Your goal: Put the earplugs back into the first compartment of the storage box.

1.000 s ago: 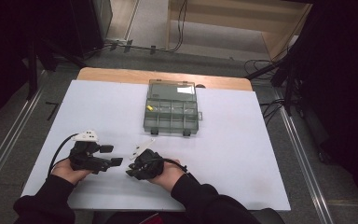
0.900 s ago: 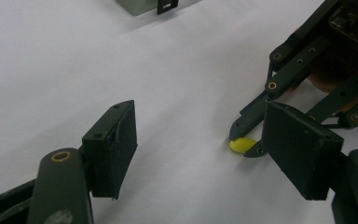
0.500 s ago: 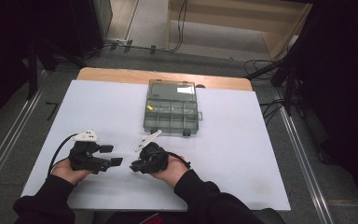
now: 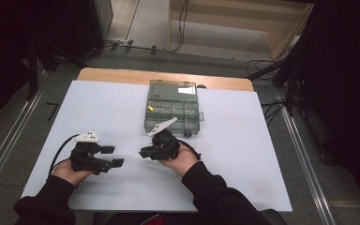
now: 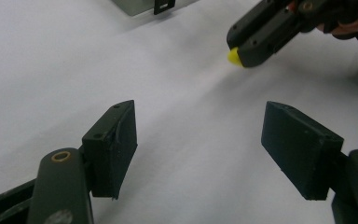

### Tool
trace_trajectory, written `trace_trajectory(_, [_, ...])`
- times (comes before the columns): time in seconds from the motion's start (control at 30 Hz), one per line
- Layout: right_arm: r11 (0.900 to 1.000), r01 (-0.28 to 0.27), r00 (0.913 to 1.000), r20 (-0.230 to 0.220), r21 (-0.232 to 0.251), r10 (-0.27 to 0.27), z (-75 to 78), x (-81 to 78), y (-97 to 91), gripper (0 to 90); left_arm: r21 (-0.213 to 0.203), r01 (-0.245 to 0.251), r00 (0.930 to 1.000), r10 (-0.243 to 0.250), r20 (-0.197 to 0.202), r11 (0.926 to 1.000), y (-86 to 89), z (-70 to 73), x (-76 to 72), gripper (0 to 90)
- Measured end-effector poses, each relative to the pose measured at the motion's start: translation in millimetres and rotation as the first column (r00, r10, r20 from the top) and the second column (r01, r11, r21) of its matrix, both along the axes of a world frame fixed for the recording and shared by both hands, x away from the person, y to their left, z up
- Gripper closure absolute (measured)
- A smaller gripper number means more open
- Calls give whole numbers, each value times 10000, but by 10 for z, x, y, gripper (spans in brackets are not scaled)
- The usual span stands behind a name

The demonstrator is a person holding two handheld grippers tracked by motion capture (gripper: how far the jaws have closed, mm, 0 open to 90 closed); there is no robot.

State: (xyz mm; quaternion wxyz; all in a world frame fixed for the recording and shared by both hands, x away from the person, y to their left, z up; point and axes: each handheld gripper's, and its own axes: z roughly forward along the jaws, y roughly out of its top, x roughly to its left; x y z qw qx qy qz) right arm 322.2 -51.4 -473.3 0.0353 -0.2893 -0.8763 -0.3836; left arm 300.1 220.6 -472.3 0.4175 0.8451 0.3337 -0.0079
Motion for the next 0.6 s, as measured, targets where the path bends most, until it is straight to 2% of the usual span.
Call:
trace_trajectory(0.27, [9980,581,9983,-100,247,-578,92,235,-143,788,-33,-73,9999,72,-86,10000,-14,-11,3,269])
trace_trajectory(0.43, [9960,872,9961,-137,191,-870,122,369,-210,788,39,-17,10000,17,-94,10000,-19,-17,11,269])
trace_trajectory(0.57, [9939,1100,9939,-2,47,-1100,138,483,-257,788,47,-44,9999,44,-96,10000,-25,-18,10,269])
trace_trajectory(0.6, [9926,1211,9926,-122,66,-1210,150,518,-272,788,62,-26,9999,27,-108,10000,-26,-19,12,269])
